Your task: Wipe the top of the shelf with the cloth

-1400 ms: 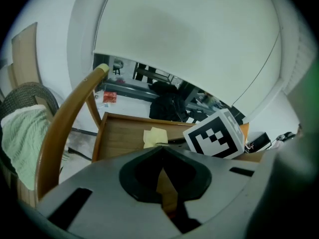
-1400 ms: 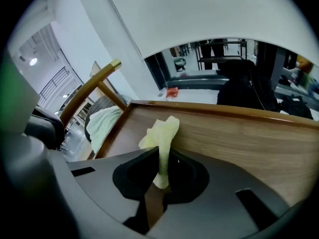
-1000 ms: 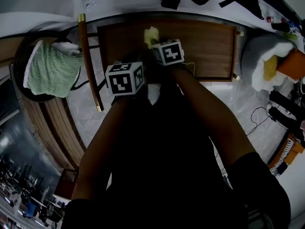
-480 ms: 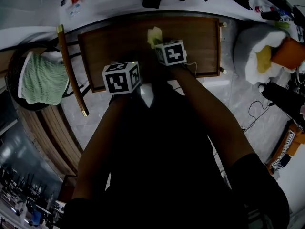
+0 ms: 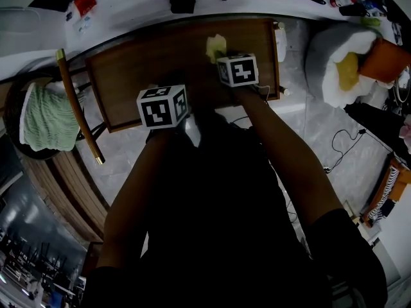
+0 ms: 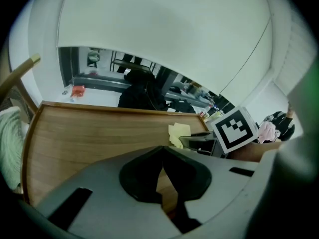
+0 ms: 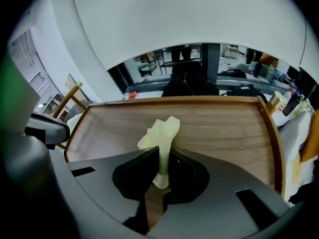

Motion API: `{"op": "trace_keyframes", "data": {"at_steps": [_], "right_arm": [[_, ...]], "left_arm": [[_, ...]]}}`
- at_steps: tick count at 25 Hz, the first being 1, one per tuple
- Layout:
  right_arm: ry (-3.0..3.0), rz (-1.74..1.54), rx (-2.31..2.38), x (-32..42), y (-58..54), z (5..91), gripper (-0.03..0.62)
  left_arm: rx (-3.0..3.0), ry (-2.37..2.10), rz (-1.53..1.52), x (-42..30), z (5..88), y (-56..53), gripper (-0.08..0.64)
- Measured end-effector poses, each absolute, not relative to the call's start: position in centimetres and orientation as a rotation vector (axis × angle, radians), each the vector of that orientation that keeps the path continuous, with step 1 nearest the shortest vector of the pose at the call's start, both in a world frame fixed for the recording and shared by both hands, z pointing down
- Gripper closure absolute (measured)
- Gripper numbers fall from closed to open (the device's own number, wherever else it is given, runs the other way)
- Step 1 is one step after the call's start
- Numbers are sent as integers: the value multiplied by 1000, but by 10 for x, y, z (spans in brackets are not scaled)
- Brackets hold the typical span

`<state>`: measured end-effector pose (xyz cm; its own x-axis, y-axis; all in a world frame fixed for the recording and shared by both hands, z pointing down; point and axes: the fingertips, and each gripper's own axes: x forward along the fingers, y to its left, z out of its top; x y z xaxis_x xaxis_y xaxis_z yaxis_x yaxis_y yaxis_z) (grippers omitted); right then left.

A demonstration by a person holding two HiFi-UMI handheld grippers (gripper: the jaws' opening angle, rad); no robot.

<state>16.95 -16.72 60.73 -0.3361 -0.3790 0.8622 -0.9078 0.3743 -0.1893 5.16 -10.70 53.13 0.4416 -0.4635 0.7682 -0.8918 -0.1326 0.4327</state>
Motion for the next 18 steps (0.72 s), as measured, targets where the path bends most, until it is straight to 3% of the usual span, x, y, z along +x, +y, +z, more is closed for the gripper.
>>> {"op": "trace_keyframes", "data": {"at_steps": [18], "right_arm": [[-1736,942,1369,305,-197,598,551]], "left_arm": [[1797,-1145,586,105,527,-119,549]]}}
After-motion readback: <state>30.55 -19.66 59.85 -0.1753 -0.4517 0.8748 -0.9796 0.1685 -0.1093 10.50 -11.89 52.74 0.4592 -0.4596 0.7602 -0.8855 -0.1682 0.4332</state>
